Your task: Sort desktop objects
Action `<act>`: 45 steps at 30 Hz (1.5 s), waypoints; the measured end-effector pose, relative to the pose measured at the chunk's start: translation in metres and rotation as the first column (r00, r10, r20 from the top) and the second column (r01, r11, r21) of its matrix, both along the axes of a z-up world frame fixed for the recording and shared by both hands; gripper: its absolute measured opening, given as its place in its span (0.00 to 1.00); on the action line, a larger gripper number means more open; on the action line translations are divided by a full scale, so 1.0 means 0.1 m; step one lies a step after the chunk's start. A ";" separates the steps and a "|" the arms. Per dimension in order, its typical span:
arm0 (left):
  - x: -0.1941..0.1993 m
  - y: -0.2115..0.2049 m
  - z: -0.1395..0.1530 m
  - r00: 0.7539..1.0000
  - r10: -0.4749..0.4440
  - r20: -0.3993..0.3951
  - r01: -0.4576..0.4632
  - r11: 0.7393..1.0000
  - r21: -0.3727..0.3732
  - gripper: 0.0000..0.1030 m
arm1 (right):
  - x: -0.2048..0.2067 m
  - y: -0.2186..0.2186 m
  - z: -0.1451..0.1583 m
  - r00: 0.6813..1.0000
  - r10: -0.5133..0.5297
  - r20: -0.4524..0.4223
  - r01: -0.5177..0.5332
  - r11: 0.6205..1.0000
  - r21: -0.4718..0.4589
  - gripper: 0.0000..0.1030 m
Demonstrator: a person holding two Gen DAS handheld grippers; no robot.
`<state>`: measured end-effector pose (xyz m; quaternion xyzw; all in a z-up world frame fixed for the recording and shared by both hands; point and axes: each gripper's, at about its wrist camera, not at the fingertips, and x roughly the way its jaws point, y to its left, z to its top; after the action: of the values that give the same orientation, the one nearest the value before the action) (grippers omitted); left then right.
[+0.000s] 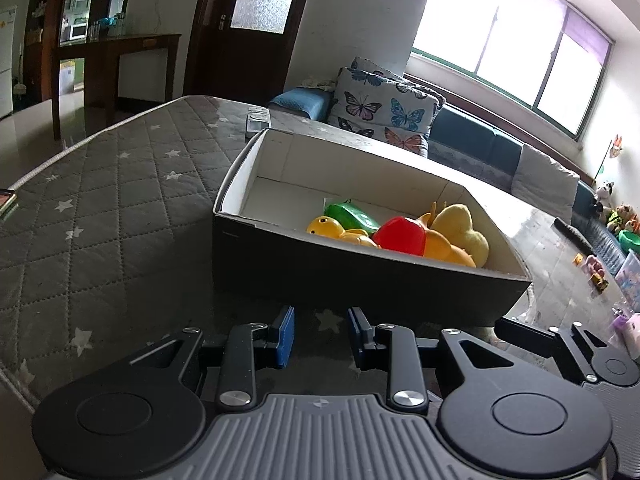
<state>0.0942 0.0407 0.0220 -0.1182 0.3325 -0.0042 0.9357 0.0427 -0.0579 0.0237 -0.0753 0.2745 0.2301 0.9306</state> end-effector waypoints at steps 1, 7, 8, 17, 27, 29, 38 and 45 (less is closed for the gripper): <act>-0.01 -0.01 -0.01 1.000 0.004 0.000 -0.004 1.000 0.007 0.30 | -0.01 0.00 -0.01 1.000 -0.007 -0.004 0.007 1.000 -0.004 1.00; -0.05 -0.04 -0.03 1.000 0.016 0.001 -0.016 0.999 0.042 0.30 | -0.08 -0.01 -0.08 0.999 -0.037 -0.005 0.037 0.999 -0.037 1.00; -0.06 -0.05 -0.04 1.000 0.017 0.003 -0.017 0.998 0.053 0.30 | -0.09 -0.01 -0.09 0.999 -0.039 -0.005 0.039 0.999 -0.033 1.00; -0.13 -0.11 -0.07 1.000 0.015 0.004 -0.016 0.992 0.125 0.30 | -0.11 -0.07 -0.13 0.996 -0.079 -0.046 0.079 0.997 0.001 1.00; -0.17 -0.13 -0.05 1.000 0.017 0.009 -0.019 0.988 0.153 0.30 | -0.12 -0.10 -0.17 0.992 -0.109 -0.067 0.110 0.994 0.012 1.00; -0.18 -0.13 -0.05 1.000 0.018 0.009 -0.019 0.987 0.159 0.30 | -0.12 -0.10 -0.18 0.991 -0.115 -0.068 0.116 0.993 0.012 1.00; -0.20 -0.14 -0.06 1.000 0.015 0.011 -0.017 0.984 0.179 0.30 | -0.12 -0.13 -0.21 0.988 -0.131 -0.085 0.134 0.991 0.023 1.00; -0.22 -0.16 -0.08 1.000 0.010 0.010 -0.012 0.982 0.187 0.30 | -0.12 -0.13 -0.21 0.987 -0.132 -0.087 0.134 0.991 0.026 1.00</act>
<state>0.0717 0.0246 0.0144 -0.0315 0.3265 0.0317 0.9441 0.0303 -0.0705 0.0027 -0.0319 0.3147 0.1749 0.9324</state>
